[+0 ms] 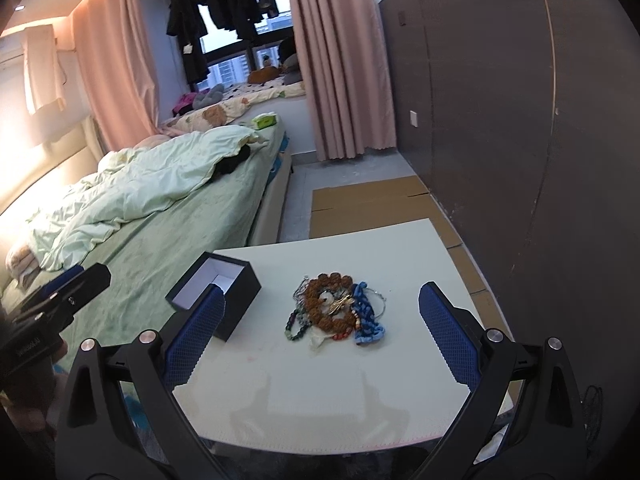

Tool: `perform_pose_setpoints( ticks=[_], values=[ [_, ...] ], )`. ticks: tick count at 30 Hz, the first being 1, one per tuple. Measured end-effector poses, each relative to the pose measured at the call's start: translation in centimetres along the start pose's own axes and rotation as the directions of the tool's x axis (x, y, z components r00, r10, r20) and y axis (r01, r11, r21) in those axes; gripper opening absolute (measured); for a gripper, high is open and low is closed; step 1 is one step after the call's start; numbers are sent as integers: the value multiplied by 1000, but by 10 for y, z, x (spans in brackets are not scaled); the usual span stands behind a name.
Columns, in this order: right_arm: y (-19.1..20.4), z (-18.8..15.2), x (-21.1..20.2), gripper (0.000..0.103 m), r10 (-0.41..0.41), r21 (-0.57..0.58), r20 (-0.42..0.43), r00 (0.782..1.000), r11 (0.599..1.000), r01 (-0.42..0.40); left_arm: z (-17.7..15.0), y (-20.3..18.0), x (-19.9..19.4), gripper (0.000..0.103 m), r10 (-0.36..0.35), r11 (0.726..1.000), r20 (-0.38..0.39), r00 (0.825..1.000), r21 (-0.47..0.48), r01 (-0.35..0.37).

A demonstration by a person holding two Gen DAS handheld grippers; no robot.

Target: Organize jewelry

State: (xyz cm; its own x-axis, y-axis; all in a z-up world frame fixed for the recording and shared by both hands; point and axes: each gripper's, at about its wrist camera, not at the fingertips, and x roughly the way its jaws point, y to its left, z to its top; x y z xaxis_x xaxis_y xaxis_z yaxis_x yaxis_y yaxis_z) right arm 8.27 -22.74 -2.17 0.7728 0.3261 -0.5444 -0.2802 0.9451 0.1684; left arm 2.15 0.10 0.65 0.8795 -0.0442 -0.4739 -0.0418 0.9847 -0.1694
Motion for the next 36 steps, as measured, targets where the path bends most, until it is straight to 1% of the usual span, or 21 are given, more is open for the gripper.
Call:
perform_pose_setpoints(
  ticks=[3,8,10,13,15,17,19,21,22,23,24,25,26,27,29,30,32,34,36],
  values=[
    [-4,3,5,97,-21,27,1,1000,999,21,2,1,12,95,-1,1000,-22,1000,-17,1],
    [-21,11,19,97,-28,90,-17,999,995,29,2,1,36,95,-14,999,-60,998,-42,11],
    [-31,14,28,97,-8,138,-39,999,990,14,1,0,46,95,-21,999,-69,997,-48,18],
    [-48,17,48,97,61,222,-88,994,974,-40,-1,-1,61,95,-27,999,-85,996,-48,23],
    [-58,15,58,97,79,269,-112,991,962,-46,-4,-3,73,95,-54,997,-113,992,-55,49],
    [-65,13,69,97,86,310,-160,983,950,-32,-5,-5,83,89,-76,996,-146,986,-63,67],
    [-74,11,82,97,122,363,-200,972,931,-42,-7,-9,93,84,-111,993,-181,977,-67,100],
    [-83,8,93,97,131,404,-240,962,914,-23,-9,-14,101,80,-126,991,-201,971,-64,116],
    [-87,5,99,97,136,427,-259,956,904,-12,-11,-17,106,75,-139,990,-213,967,-64,128],
    [-90,4,104,97,140,443,-273,952,897,-5,-12,-20,110,72,-150,988,-222,963,-66,138],
    [-94,1,109,95,143,460,-294,945,888,8,-12,-23,115,71,-161,986,-230,960,-70,149],
    [-98,-1,114,88,149,472,-310,939,881,16,-14,-26,120,67,-176,984,-238,955,-77,162],
    [-100,-2,120,83,155,482,-327,932,876,23,-15,-28,125,63,-184,982,-248,951,-80,169],
    [-103,-5,126,76,168,494,-348,922,869,28,-16,-31,129,61,-189,981,-259,947,-82,174],
    [-106,-10,135,73,205,525,-368,907,851,20,-18,-36,140,54,-198,980,-283,938,-88,181],
    [-108,-13,141,69,225,538,-384,895,843,19,-20,-37,147,53,-202,979,-299,933,-95,181],
    [-109,-15,148,67,230,540,-404,885,841,28,-23,-39,158,46,-208,977,-323,923,-108,183],
    [-108,-17,154,64,220,529,-428,876,847,45,-25,-41,169,42,-221,974,-346,912,-126,189],
    [-107,-18,162,61,208,517,-451,868,854,64,-28,-42,179,42,-228,972,-361,904,-137,190]
  ],
)
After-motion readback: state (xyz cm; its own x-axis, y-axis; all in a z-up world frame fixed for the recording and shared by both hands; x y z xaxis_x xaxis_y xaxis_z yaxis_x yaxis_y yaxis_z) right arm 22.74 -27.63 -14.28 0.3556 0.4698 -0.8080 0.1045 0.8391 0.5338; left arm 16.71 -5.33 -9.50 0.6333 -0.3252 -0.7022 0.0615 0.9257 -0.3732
